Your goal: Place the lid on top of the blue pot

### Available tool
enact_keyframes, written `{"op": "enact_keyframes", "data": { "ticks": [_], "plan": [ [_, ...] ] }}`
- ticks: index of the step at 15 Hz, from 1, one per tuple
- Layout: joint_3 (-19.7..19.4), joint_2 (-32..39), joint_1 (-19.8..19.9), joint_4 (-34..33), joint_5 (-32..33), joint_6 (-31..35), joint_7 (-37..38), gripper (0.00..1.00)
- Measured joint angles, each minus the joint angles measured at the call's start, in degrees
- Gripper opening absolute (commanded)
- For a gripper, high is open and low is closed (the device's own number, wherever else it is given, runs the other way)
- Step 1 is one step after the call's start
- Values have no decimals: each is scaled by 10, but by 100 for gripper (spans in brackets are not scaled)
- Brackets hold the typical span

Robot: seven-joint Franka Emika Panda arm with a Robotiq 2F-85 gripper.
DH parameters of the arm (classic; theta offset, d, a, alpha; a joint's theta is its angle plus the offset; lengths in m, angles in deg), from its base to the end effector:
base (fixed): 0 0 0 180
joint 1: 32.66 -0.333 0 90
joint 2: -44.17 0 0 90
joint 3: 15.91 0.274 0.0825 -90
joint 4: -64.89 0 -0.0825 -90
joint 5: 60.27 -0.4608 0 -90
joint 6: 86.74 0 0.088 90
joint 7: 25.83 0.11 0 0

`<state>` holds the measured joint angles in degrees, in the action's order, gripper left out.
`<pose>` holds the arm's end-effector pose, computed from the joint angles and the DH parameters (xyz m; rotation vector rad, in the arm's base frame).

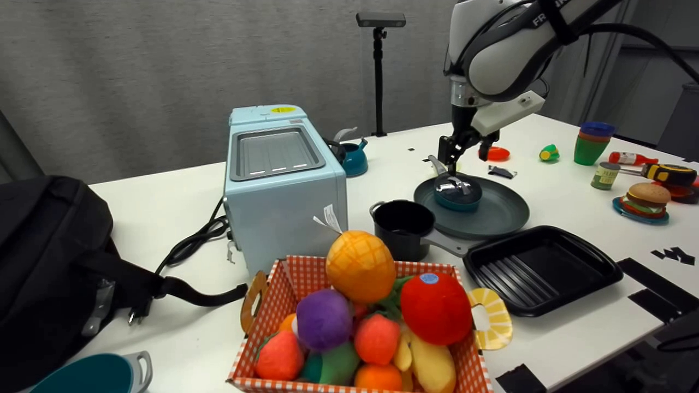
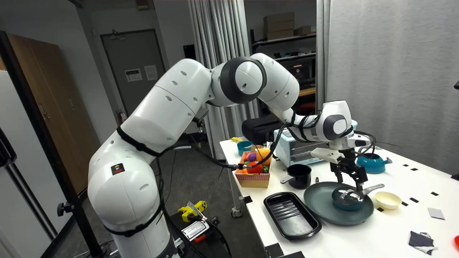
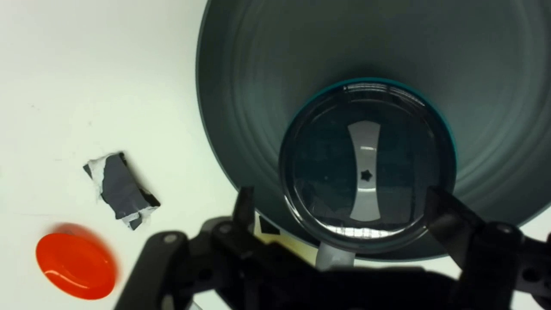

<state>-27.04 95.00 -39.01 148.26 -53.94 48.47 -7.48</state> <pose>0.7442 -0.0492 0.0817 2.8941 -0.3687 0.0819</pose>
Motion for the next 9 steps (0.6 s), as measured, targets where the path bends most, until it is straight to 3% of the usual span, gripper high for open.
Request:
{"op": "enact_keyframes", "data": {
  "ticks": [9],
  "plan": [
    [3,-168,-5,228,0,115,-2,100]
  ]
}}
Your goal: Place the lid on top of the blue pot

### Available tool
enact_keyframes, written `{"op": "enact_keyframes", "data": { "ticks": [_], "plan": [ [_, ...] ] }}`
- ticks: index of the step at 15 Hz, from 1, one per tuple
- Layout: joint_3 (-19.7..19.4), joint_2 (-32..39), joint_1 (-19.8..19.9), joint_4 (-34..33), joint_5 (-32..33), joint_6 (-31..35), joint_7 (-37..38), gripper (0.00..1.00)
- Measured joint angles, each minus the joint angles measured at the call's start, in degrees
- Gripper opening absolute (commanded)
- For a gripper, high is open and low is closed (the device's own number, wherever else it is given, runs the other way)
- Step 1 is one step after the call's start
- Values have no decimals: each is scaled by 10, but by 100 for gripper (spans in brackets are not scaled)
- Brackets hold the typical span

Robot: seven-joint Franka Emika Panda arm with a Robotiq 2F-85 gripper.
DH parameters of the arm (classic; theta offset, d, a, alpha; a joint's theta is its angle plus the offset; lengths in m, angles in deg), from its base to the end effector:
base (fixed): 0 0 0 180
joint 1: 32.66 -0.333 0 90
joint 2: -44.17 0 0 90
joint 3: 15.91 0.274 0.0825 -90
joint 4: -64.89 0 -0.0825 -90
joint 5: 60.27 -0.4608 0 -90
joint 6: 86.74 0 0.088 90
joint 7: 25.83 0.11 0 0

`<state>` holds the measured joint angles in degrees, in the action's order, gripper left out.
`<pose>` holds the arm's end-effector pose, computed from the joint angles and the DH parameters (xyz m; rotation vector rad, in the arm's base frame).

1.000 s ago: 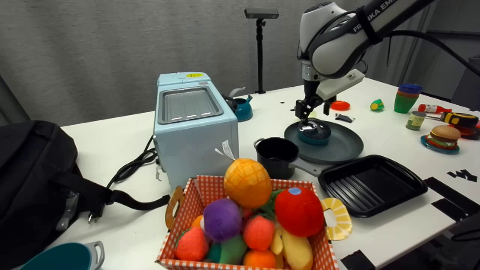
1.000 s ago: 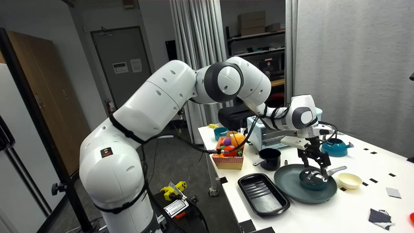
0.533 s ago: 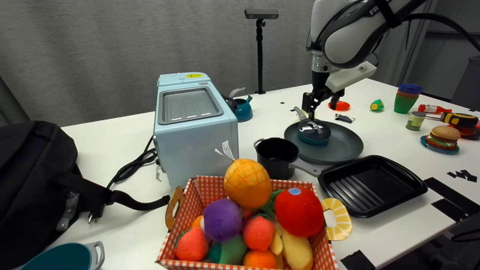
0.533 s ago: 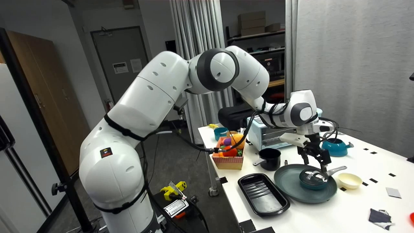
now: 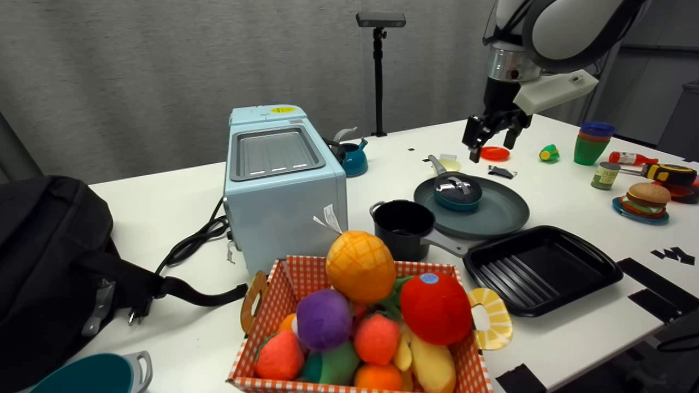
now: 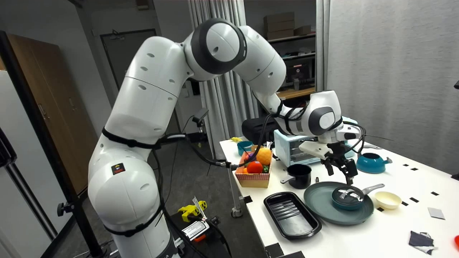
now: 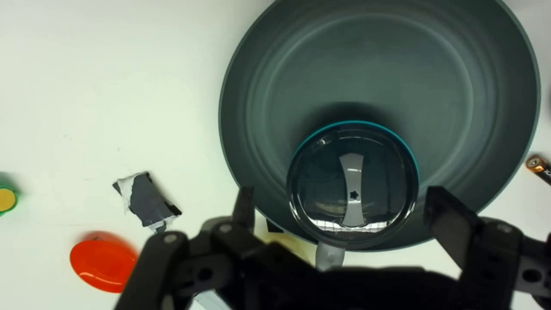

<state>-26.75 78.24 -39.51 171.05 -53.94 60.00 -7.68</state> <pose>0.6804 -0.0468 0.1197 2.9559 -0.3853 0.2091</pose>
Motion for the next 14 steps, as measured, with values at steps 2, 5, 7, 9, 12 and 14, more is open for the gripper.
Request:
{"op": "enact_keyframes", "data": {
  "ticks": [2,5,7,9,12,14],
  "plan": [
    [-3,-39,0,45,0,19,0,100],
    [-5,-97,4,101,0,34,0,100],
    [-5,-134,8,133,0,41,0,100],
    [-5,-169,12,163,0,46,0,100],
    [-5,-217,18,206,0,52,0,100],
    [-4,-240,20,226,0,53,0,100]
  ]
}}
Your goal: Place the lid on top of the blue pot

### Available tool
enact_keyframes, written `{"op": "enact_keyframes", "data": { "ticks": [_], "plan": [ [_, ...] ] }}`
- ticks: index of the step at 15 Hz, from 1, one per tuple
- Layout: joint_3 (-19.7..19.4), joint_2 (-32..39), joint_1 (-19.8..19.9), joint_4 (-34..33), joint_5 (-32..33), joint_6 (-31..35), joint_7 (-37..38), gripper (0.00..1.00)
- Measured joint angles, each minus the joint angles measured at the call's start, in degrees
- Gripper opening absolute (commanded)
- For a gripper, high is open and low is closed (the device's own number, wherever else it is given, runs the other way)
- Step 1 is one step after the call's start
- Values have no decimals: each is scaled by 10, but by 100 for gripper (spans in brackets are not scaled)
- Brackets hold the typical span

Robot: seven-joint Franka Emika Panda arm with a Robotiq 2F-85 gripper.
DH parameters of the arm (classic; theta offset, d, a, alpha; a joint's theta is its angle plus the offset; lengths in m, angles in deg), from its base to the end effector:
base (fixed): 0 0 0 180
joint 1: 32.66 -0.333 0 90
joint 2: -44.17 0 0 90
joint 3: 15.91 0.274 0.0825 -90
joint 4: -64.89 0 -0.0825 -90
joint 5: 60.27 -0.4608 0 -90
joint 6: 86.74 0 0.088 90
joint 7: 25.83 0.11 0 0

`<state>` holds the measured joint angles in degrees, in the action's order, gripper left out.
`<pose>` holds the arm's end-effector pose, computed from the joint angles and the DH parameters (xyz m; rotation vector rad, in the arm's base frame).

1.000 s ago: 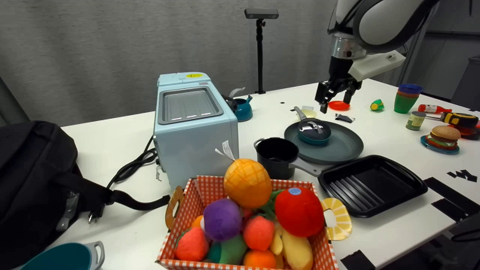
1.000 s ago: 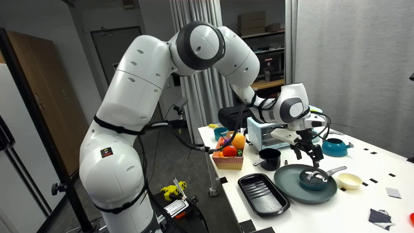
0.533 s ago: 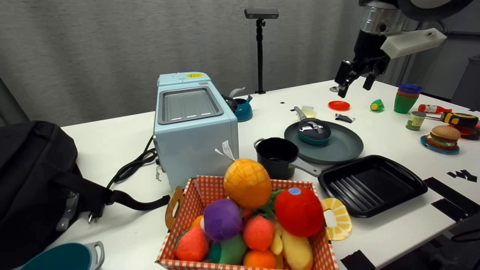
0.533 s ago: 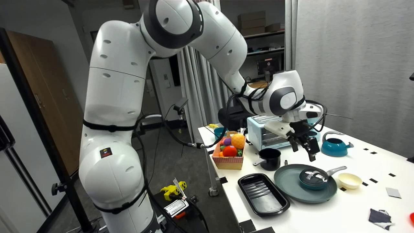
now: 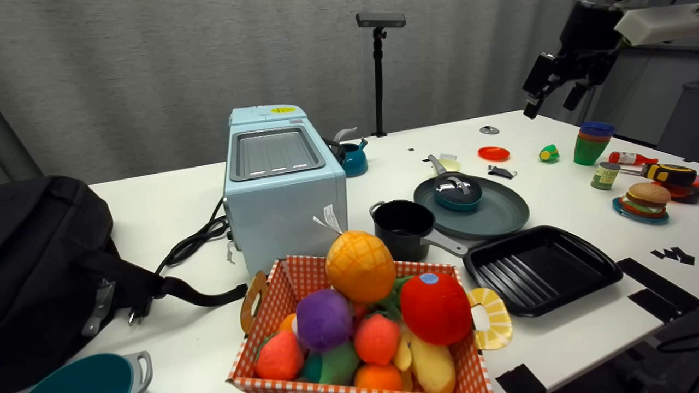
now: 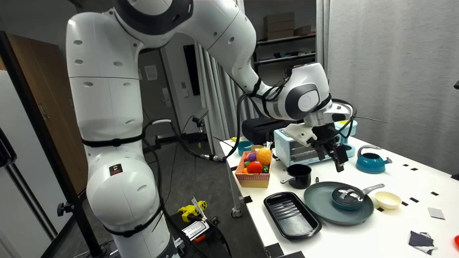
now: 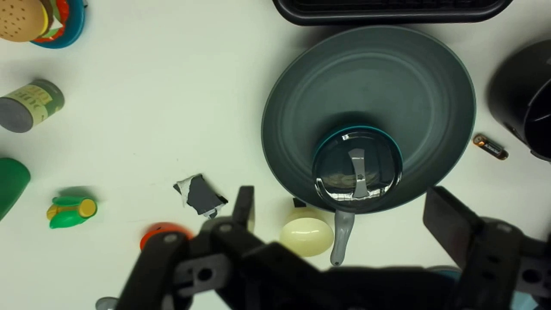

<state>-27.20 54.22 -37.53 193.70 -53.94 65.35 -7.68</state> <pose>0.6017 -0.0672 0.2106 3.0058 -0.5009 0.3694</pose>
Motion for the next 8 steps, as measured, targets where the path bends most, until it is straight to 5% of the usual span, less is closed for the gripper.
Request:
{"op": "enact_keyframes", "data": {
  "ticks": [8],
  "plan": [
    [1,-9,0,10,0,0,0,100]
  ]
}}
